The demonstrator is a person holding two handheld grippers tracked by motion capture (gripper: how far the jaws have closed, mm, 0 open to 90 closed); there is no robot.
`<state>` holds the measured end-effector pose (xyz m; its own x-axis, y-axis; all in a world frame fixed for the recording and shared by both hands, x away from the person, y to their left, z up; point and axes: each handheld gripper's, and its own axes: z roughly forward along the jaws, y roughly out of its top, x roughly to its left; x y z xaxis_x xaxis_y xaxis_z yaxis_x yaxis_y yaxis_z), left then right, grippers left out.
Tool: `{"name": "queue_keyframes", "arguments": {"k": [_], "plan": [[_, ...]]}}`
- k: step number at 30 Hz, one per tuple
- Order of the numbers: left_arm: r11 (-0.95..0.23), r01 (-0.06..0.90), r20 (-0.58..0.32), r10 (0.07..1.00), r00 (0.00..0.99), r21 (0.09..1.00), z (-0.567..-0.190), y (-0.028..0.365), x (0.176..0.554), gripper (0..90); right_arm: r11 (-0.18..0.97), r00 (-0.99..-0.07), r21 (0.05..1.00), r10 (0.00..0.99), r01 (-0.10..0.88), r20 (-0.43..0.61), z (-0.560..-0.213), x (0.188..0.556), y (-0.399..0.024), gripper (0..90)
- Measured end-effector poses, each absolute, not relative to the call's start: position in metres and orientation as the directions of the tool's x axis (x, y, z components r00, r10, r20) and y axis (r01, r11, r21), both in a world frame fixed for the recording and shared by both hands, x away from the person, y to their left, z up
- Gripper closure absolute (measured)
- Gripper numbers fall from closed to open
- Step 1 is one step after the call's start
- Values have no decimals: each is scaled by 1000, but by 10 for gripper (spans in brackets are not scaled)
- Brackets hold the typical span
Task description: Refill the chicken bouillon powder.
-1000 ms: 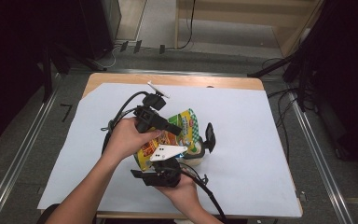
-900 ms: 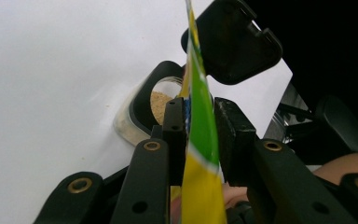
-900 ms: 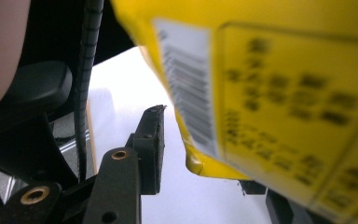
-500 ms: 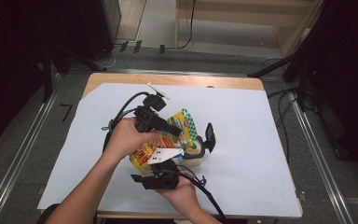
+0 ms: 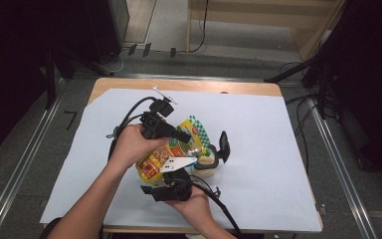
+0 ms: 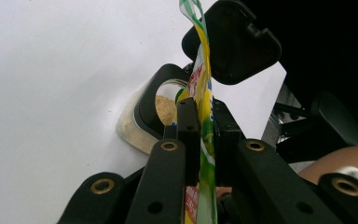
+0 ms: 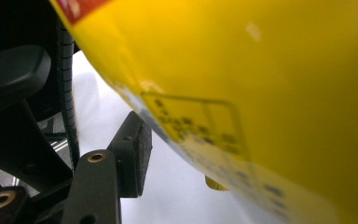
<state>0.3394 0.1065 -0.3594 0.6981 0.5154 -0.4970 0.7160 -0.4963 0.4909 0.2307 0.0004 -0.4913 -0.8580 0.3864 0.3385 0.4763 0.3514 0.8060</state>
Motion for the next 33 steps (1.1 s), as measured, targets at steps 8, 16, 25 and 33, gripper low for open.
{"name": "queue_keyframes", "arguments": {"k": [8, 16, 25, 33], "plan": [[-482, 722, -520, 501, 692, 496, -356, 115, 341, 852, 362, -850, 795, 404, 487, 337, -494, 233, -1, 458], [-489, 722, -516, 505, 692, 490, -359, 115, 343, 854, 373, -849, 791, 416, 485, 324, -495, 233, 0, 462], [-517, 683, -492, 475, 730, 516, -351, 122, 340, 891, 380, -857, 799, 418, 466, 301, -494, 232, 0, 450], [-483, 682, -521, 440, 732, 550, -341, 138, 340, 897, 366, -854, 808, 428, 462, 295, -491, 232, -2, 442]]}}
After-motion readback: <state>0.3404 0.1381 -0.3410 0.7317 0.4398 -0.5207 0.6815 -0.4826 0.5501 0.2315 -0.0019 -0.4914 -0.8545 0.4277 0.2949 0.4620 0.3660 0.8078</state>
